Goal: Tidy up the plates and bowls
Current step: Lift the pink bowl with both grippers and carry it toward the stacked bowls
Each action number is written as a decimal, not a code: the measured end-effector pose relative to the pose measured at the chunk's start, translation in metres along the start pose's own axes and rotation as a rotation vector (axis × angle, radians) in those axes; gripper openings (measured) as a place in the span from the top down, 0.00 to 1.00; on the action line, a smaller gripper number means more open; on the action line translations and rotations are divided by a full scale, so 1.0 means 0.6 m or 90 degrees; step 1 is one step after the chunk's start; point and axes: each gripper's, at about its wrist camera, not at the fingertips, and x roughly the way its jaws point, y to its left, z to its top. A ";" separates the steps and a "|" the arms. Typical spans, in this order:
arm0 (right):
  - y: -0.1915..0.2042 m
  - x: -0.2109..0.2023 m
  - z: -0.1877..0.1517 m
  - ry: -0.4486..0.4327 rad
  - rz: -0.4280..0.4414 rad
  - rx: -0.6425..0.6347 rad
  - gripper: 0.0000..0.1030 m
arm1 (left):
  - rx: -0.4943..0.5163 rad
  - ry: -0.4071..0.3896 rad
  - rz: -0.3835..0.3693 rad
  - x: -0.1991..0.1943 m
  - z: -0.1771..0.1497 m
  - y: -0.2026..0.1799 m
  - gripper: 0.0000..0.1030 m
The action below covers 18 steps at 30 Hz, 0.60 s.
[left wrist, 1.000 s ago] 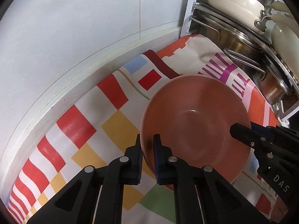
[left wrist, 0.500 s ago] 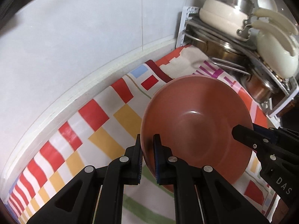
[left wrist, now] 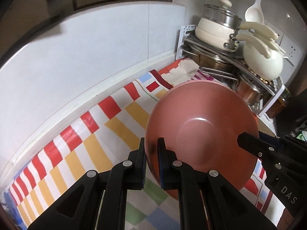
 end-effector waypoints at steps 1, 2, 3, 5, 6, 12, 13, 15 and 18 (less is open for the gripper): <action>0.004 -0.009 -0.006 -0.003 0.001 -0.001 0.85 | 0.000 -0.003 0.001 -0.009 -0.005 0.000 0.88; 0.007 -0.016 -0.011 -0.005 0.002 -0.002 0.85 | 0.000 -0.007 0.002 -0.020 -0.010 0.001 0.88; 0.010 -0.025 -0.017 -0.007 0.003 -0.001 0.85 | 0.001 -0.011 0.002 -0.032 -0.017 0.002 0.88; 0.016 -0.043 -0.029 -0.011 0.005 -0.002 0.85 | 0.002 -0.017 0.004 -0.053 -0.029 0.004 0.88; 0.019 -0.052 -0.035 -0.014 0.006 -0.003 0.85 | 0.002 -0.020 0.005 -0.062 -0.034 0.005 0.88; 0.039 -0.106 -0.073 -0.028 0.006 -0.007 0.85 | 0.001 -0.038 0.002 -0.121 -0.072 0.011 0.88; 0.042 -0.115 -0.080 -0.030 0.005 -0.008 0.85 | 0.002 -0.042 0.002 -0.132 -0.080 0.012 0.88; 0.047 -0.130 -0.092 -0.034 0.005 -0.010 0.85 | 0.003 -0.046 0.003 -0.149 -0.093 0.013 0.88; 0.057 -0.151 -0.110 -0.036 0.005 -0.010 0.85 | 0.002 -0.052 0.001 -0.171 -0.111 0.014 0.88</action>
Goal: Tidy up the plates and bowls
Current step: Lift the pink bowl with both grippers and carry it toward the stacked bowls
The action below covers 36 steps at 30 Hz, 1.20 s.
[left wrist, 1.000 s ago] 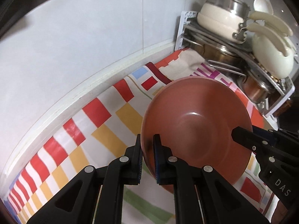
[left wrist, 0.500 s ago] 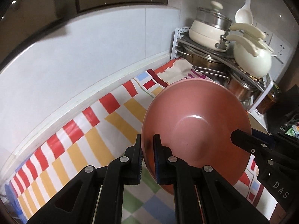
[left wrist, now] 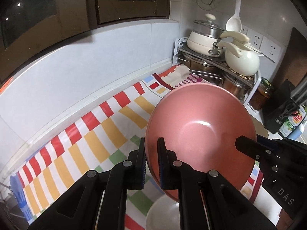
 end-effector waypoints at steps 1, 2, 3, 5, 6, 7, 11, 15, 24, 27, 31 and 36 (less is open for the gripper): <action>0.004 -0.008 -0.007 0.000 0.000 0.000 0.85 | -0.002 -0.002 0.000 -0.005 -0.004 0.000 0.88; 0.007 -0.013 -0.012 0.000 0.000 0.000 0.85 | -0.002 -0.004 -0.001 -0.012 -0.010 0.001 0.88; 0.009 -0.018 -0.017 0.000 0.000 0.000 0.85 | -0.003 -0.005 -0.002 -0.019 -0.016 0.002 0.88; 0.013 -0.026 -0.027 0.003 0.002 0.001 0.85 | -0.005 -0.006 -0.004 -0.031 -0.028 0.003 0.88; 0.014 -0.030 -0.032 0.005 0.003 0.003 0.85 | -0.004 -0.007 -0.004 -0.036 -0.034 0.004 0.88; 0.016 -0.034 -0.038 0.007 0.005 0.005 0.85 | -0.003 -0.008 -0.004 -0.040 -0.039 0.005 0.88; 0.023 -0.042 -0.059 0.015 0.009 0.006 0.85 | -0.004 -0.004 -0.007 -0.054 -0.065 0.010 0.88; 0.030 -0.043 -0.080 0.027 0.009 0.005 0.85 | -0.008 0.007 -0.009 -0.057 -0.088 0.015 0.88; 0.035 -0.034 -0.118 0.053 0.015 0.013 0.85 | -0.003 0.038 -0.008 -0.053 -0.134 0.017 0.88; 0.035 -0.027 -0.130 0.064 0.014 0.014 0.85 | 0.001 0.048 -0.007 -0.047 -0.144 0.015 0.88; 0.036 -0.018 -0.142 0.079 0.012 0.015 0.85 | 0.003 0.063 -0.004 -0.035 -0.159 0.013 0.88; 0.036 -0.006 -0.155 0.096 0.009 0.012 0.85 | 0.011 0.081 0.001 -0.020 -0.174 0.007 0.88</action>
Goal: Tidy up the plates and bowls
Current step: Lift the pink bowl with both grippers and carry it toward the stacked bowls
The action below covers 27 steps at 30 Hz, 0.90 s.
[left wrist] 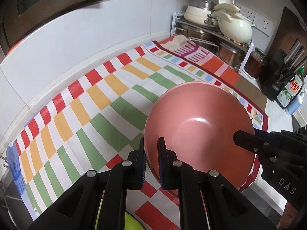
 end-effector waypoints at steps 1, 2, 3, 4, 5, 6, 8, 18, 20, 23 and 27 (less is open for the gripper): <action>0.000 0.003 -0.001 0.003 -0.001 0.000 0.85 | 0.002 0.002 0.003 0.003 -0.002 -0.002 0.88; 0.000 0.006 -0.002 0.007 -0.001 0.000 0.85 | 0.006 0.006 0.006 0.007 -0.005 -0.004 0.88; -0.001 0.008 -0.004 0.008 -0.001 0.000 0.85 | 0.009 0.009 0.008 0.009 -0.007 -0.005 0.88; -0.001 0.010 -0.005 0.010 -0.003 -0.002 0.85 | 0.011 0.012 0.008 0.012 -0.009 -0.007 0.87; -0.002 0.011 -0.006 0.010 -0.006 -0.004 0.85 | 0.013 0.015 0.008 0.014 -0.011 -0.008 0.87; -0.002 0.012 -0.008 0.011 -0.008 -0.007 0.85 | 0.015 0.018 0.009 0.017 -0.012 -0.009 0.87; -0.002 0.016 -0.010 0.015 -0.009 -0.013 0.85 | 0.017 0.021 0.012 0.020 -0.014 -0.010 0.87; 0.003 0.032 -0.020 0.025 -0.016 -0.049 0.84 | 0.028 0.018 0.019 0.025 -0.020 -0.014 0.86; 0.004 0.032 -0.021 0.025 -0.018 -0.056 0.84 | 0.032 0.019 0.022 0.025 -0.021 -0.015 0.83; 0.006 0.033 -0.022 0.027 -0.019 -0.062 0.83 | 0.028 0.019 0.015 0.026 -0.023 -0.013 0.73; 0.011 0.030 -0.022 0.022 -0.018 -0.077 0.67 | 0.031 0.001 0.023 0.015 -0.025 -0.012 0.54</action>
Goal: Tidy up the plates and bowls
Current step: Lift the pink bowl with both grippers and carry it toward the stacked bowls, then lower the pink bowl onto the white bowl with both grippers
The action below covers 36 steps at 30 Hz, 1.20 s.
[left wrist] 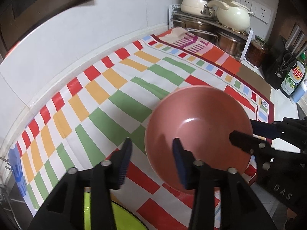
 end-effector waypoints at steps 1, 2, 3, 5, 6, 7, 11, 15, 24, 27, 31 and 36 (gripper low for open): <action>0.002 -0.003 0.000 -0.004 -0.002 -0.005 0.63 | 0.000 -0.007 0.002 -0.005 0.000 0.000 0.52; 0.004 -0.006 -0.001 -0.009 -0.005 -0.010 0.63 | 0.000 -0.015 0.003 -0.012 0.000 0.001 0.50; 0.005 -0.012 -0.001 -0.016 -0.007 -0.014 0.63 | 0.000 -0.021 0.003 -0.018 0.001 0.001 0.47; 0.007 -0.023 0.001 -0.033 -0.007 -0.019 0.59 | -0.004 -0.033 0.002 -0.030 0.004 0.004 0.43; 0.007 -0.030 0.003 -0.043 -0.007 -0.017 0.56 | -0.006 -0.038 0.001 -0.034 0.005 0.005 0.43; 0.007 -0.036 0.005 -0.055 -0.008 -0.015 0.53 | -0.009 -0.042 0.000 -0.038 0.007 0.007 0.42; 0.005 -0.047 0.013 -0.091 -0.021 -0.003 0.47 | -0.024 -0.054 0.009 -0.045 0.011 0.016 0.38; -0.010 -0.032 0.021 -0.085 -0.015 0.034 0.46 | -0.040 -0.040 0.010 -0.031 0.010 0.021 0.38; -0.032 0.027 0.019 -0.032 0.016 0.088 0.46 | -0.073 0.026 0.003 0.031 -0.004 0.027 0.38; -0.038 0.046 0.017 -0.007 0.038 0.111 0.46 | -0.087 0.043 -0.007 0.046 -0.006 0.028 0.39; -0.042 0.065 0.014 0.019 0.065 0.135 0.47 | -0.104 0.067 -0.028 0.062 -0.010 0.028 0.43; -0.037 0.080 0.013 0.040 0.080 0.141 0.47 | -0.123 0.089 -0.054 0.075 -0.017 0.029 0.49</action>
